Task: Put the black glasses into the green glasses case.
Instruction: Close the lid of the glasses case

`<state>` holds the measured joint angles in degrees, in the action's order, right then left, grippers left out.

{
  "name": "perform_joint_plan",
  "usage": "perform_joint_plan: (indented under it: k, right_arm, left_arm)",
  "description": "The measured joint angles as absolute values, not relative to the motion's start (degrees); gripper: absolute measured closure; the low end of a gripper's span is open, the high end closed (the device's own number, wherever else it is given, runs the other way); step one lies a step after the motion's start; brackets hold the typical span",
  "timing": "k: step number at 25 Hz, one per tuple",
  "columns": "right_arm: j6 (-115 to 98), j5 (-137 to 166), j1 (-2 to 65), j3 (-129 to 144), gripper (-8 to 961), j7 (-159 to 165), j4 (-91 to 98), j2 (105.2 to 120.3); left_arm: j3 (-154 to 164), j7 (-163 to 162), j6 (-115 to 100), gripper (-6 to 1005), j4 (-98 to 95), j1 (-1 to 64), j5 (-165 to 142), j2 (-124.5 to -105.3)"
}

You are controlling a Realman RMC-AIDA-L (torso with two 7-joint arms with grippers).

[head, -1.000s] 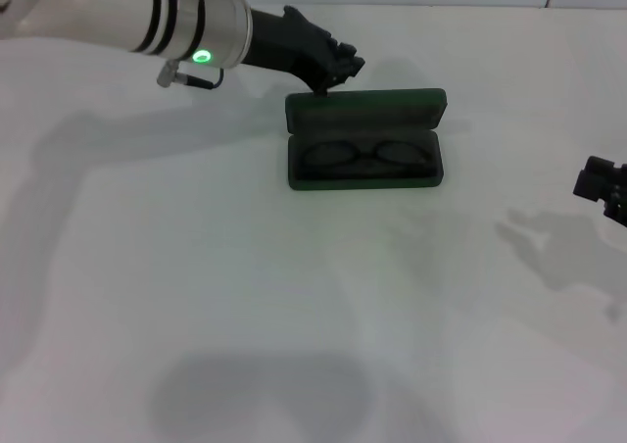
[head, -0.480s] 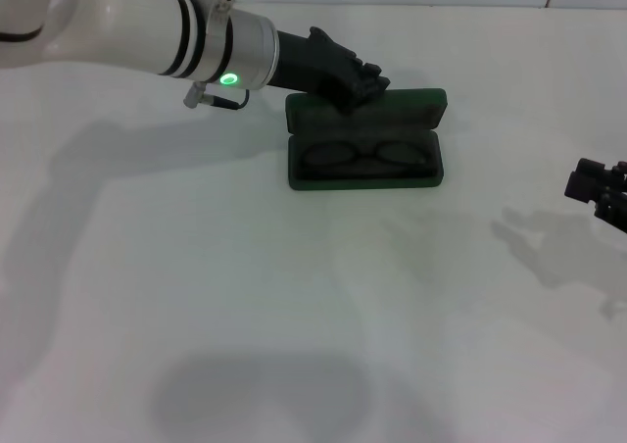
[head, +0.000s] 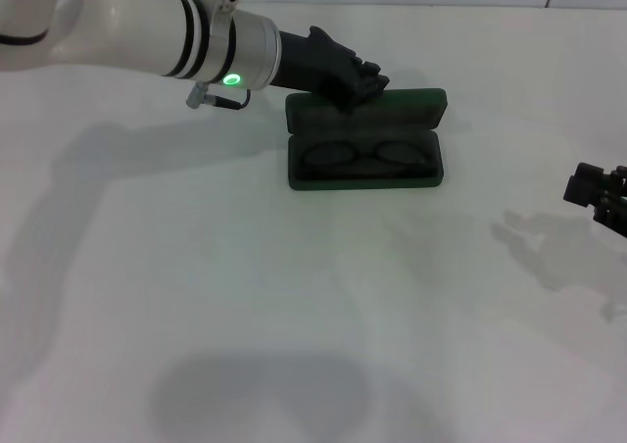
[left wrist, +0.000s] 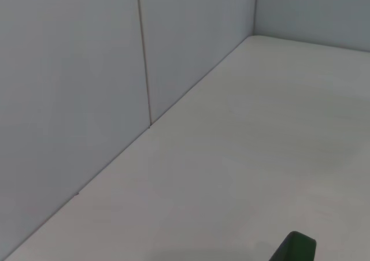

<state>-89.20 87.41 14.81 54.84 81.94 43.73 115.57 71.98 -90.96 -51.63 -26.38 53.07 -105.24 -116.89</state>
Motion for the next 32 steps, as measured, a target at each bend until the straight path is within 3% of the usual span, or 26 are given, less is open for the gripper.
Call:
perform_joint_plan:
  k: [32]
  right_arm:
    - [-89.21, 87.36, 15.01, 54.84, 705, 81.21, 42.97, 115.57]
  left_arm:
    - [72.55, -91.38, -55.67, 832, -24.18, 50.56, -105.66, -118.04]
